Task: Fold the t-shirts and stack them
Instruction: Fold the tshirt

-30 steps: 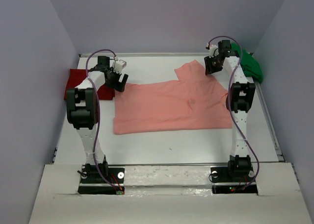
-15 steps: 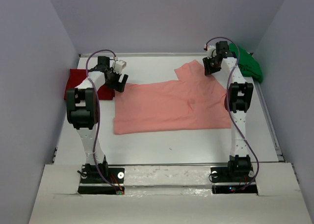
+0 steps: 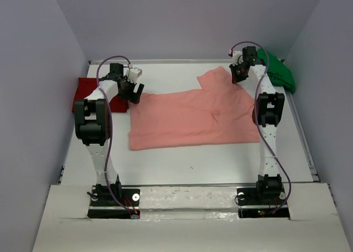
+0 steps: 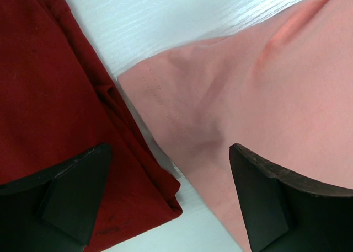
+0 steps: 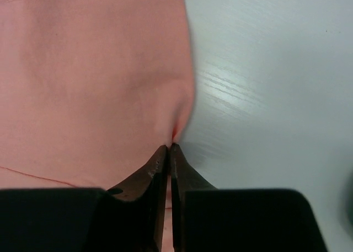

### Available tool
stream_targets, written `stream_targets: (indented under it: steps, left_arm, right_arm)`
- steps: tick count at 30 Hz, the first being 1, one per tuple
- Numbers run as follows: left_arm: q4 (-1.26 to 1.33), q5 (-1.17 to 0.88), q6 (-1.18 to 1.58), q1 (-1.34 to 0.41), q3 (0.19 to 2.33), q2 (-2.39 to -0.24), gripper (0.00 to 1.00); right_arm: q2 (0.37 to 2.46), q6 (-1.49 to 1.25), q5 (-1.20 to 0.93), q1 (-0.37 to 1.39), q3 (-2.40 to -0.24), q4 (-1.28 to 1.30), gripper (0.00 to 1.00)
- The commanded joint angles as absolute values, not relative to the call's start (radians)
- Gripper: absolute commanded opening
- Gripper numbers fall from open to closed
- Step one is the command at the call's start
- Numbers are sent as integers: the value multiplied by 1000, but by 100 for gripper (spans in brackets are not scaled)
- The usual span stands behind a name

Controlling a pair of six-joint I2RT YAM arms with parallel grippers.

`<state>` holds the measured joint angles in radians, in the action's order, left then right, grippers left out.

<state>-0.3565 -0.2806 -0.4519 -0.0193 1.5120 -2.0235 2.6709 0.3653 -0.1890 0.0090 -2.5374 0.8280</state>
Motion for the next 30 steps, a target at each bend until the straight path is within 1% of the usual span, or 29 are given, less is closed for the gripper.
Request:
stream_targets:
  steps: [1,2,4,12,15,18,25,29,30]
  left_arm:
    - [-364,-285,-462,-15,1503,-1982,99]
    - [-362,-285,-459,-15,1503,-1989,99]
    - [-368,-284,-462,-15,1509,-2000,99]
    - [-391,-285,-446,-15,1571,-2065,99]
    - [-356,-250,-425,-15,1566,-2051,99]
    - [-359,-239,-422,-15,1580,-2055,99]
    - [-422,-414,-411,-9,1663,-2103,99]
    - [-463,-474,-431,-9,1710,-2141,99]
    - [-486,-483,-433,-9,1721,-2149,96]
  right_arm:
    - [2700,388,-164,11,-2516,833,8]
    - [2700,391,-164,11,-2514,833,3]
    - [2700,394,-157,11,-2517,833,0]
    - [2680,420,-110,11,-2474,830,0]
    - [2637,437,-74,11,-2383,793,0]
    - [2617,448,-43,11,-2341,755,0]
    - [2612,451,-9,11,-2332,755,0]
    - [2612,457,-5,11,-2322,753,0]
    - [2611,457,-5,11,-2316,753,0]
